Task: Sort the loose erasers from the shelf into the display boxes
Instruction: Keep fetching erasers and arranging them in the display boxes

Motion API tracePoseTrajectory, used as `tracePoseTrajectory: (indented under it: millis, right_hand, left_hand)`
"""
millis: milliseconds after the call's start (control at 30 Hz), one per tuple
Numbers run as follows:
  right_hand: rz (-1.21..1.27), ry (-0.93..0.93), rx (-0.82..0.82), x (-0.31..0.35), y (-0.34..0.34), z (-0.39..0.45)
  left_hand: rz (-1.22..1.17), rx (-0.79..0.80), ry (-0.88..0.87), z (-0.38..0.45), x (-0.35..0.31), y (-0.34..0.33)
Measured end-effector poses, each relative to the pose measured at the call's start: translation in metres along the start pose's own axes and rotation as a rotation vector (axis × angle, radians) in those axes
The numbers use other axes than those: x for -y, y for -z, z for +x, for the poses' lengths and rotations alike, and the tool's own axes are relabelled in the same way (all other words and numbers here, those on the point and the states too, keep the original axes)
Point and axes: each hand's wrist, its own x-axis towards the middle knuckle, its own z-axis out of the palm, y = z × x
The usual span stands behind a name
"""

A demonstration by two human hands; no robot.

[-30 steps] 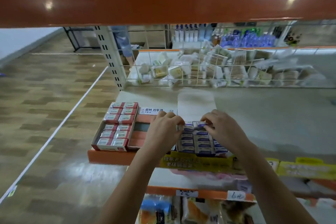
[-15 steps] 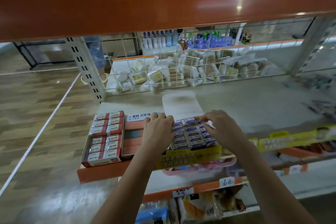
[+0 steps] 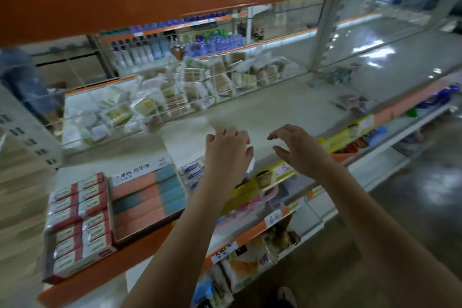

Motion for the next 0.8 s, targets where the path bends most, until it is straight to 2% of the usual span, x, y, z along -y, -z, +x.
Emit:
tracePoseTrajectory:
  millis: [267,567,800]
  right_hand:
    - [-0.055,-0.209,-0.051,-0.119,0.056,-0.021]
    - [-0.111,-0.316,0.019,-0.266,0.108,-0.024]
    - [-0.041,-0.296,0.026,-0.338,0.106,0.012]
  left_hand:
    - [-0.158,0.03,-0.17,0.073,-0.112,-0.049]
    - [-0.244,0.072,-0.125,0.166,-0.237,-0.107]
    - [-0.22,0.12,-0.036,0.244,-0.257,-0.135]
